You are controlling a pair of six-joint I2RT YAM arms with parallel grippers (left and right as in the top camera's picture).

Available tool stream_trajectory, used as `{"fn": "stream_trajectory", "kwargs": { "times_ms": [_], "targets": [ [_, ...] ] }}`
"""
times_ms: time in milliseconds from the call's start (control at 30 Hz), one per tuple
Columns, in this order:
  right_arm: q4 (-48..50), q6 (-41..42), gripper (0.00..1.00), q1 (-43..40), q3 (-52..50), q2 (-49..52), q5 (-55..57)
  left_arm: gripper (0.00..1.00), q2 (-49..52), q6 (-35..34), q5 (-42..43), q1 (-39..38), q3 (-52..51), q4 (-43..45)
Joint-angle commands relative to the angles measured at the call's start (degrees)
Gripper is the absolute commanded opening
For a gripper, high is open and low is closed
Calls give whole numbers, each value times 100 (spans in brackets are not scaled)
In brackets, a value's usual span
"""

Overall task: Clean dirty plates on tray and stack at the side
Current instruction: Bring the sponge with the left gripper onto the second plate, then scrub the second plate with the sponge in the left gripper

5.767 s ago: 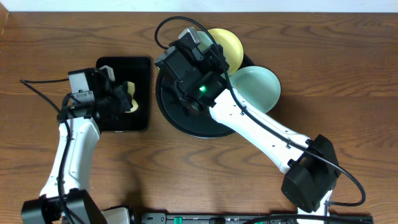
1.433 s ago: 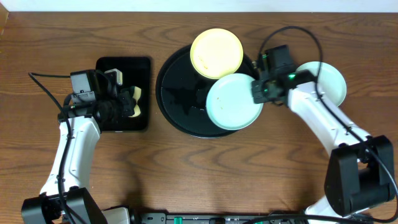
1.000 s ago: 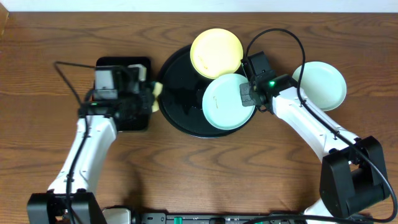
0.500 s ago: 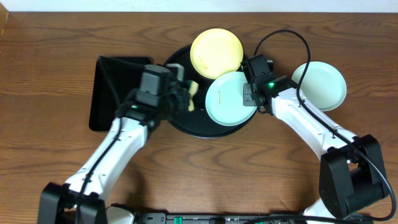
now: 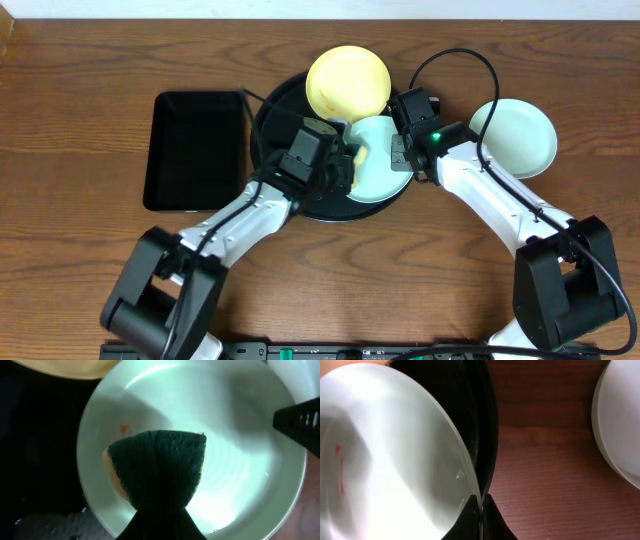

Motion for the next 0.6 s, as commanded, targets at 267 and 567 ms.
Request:
{"fn": "stream_trajectory", "kwargs": {
  "times_ms": [267, 567],
  "targets": [
    [24, 85, 1, 42, -31, 70, -17, 8, 616, -190, -57, -20, 35, 553],
    [39, 83, 1, 44, -31, 70, -74, 8, 629, -188, -59, -31, 35, 553]
  ]
}}
